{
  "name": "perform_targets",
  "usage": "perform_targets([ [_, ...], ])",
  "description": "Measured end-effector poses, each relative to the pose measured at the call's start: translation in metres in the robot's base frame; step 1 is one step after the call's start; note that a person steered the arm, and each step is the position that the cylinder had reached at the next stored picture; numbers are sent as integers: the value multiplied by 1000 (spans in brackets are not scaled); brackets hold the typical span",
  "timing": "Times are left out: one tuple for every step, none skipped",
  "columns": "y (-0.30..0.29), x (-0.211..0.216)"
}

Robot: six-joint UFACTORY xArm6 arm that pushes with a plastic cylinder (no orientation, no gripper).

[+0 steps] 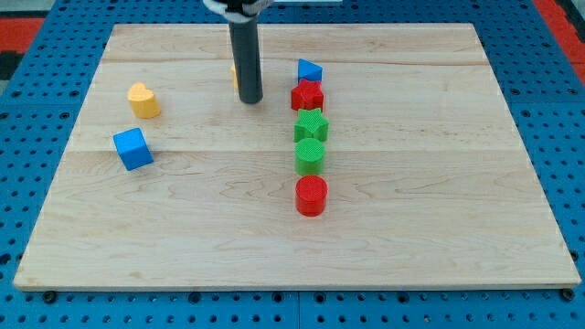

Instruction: Push yellow heart to the top center

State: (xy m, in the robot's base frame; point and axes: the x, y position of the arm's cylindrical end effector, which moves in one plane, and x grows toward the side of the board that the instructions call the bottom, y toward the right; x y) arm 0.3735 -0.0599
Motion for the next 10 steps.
perform_targets([
  [-39, 35],
  [-110, 48],
  [-161, 24],
  [-169, 5],
  [-147, 2],
  [-150, -42],
  [-130, -46],
  [-122, -19],
  [-105, -12],
  [-100, -40],
])
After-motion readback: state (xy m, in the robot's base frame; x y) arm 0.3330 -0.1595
